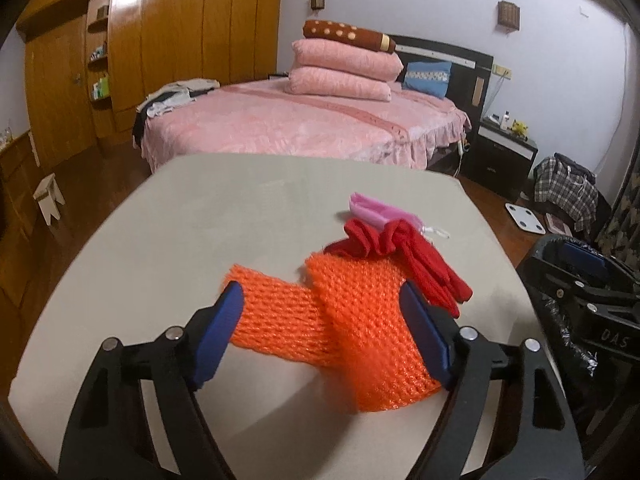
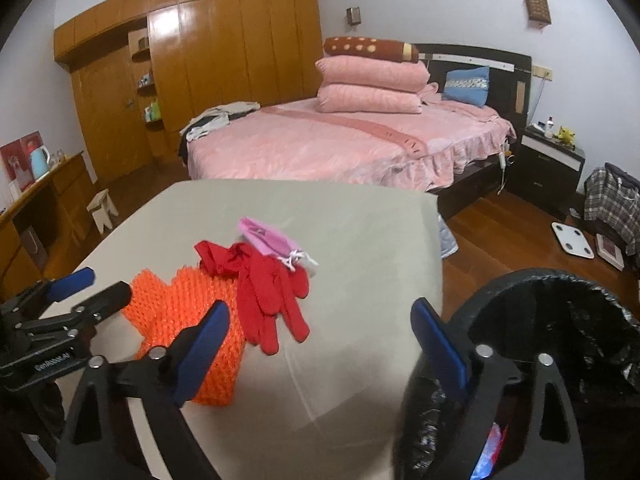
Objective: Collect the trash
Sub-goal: 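Grasp the orange mesh sleeve on the table with the left tool, then grasp the second orange mesh sleeve with the right tool while the left tool holds its sleeve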
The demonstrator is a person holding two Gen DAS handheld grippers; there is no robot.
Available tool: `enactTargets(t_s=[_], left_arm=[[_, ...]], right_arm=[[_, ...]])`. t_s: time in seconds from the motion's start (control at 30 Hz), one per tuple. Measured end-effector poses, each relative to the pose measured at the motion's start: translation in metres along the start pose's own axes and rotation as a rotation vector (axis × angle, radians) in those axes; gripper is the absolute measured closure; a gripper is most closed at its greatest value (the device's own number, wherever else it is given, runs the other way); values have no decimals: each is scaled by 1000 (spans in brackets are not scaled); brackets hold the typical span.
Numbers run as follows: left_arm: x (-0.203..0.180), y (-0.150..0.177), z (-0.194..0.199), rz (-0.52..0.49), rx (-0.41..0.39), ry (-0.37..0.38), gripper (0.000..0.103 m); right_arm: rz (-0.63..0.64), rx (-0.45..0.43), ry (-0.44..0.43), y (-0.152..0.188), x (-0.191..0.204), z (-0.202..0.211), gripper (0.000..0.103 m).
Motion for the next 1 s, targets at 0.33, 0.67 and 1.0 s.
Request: enactTargets(t_s=[0.33,0.67,1.0], left_arm=[[-16,20,-34,-3,95,66,42],[-39,31,-47,-31,134,94,73],[-42,13,-25,-28,59,102,90]], right_arm=[[0,23,-13,2,-3,-9,24],[-2,22,-16,0,-3,-10,25],[-8,5,-20,-3,-4,-3,26]])
Point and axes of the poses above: each gripper's, at about its wrist camera, not at the fingertips, and z roughly against the way its jaws point, x to its left, y to its underside, the point moved 8 cm from there along -z, roughly the way its jaws point, and after that the axes turned 5 degrees about -z, right-handed, at the moved point
